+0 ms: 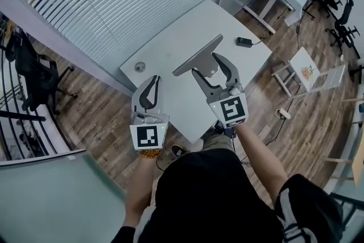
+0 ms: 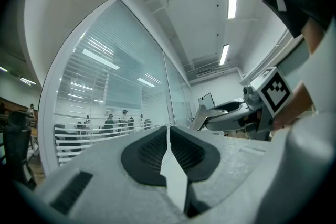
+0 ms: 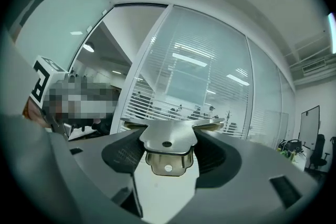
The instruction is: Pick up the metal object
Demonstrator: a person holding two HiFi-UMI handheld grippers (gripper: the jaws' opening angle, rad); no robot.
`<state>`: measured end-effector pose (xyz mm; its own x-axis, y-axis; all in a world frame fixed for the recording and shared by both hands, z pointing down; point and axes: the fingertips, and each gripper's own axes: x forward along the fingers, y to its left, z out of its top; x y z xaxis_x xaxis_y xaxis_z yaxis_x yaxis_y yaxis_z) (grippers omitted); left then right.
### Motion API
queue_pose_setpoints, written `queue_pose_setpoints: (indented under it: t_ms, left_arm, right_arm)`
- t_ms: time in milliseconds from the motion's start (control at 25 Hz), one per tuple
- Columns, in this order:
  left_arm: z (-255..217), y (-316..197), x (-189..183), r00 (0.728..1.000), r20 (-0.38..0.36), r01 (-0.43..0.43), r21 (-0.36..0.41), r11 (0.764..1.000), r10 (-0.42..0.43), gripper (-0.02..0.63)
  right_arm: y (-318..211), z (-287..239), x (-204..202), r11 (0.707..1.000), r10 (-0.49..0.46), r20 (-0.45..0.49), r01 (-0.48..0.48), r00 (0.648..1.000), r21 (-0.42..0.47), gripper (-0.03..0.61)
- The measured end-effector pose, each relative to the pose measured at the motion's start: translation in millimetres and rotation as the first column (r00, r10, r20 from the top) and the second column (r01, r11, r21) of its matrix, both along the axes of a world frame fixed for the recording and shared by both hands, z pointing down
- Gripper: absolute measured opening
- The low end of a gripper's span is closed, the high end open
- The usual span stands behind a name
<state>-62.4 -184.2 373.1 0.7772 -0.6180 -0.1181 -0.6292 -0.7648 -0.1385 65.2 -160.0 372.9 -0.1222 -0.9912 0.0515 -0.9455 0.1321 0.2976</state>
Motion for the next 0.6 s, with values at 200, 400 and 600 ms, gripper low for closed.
queue_pose_setpoints:
  t_ms: [200, 400, 600]
  left_arm:
    - [-7, 2, -4, 0.998, -0.03, 0.056, 0.037, 0.998, -0.055, 0.032]
    - [-8, 1, -5, 0.996, -0.032, 0.08, 0.056, 0.995, -0.079, 0.032]
    - [-7, 3, -10, 0.993, -0.039, 0.113, 0.068, 0.991, -0.11, 0.032]
  right_arm:
    - [3, -5, -3, 1.0, 0.006, 0.054, -0.007, 0.999, 0.011, 0.288]
    - [7, -8, -7, 0.999, 0.02, 0.072, -0.022, 0.997, 0.032, 0.288]
    - [14, -6, -3, 0.995, 0.08, 0.113, -0.086, 0.99, 0.049, 0.288]
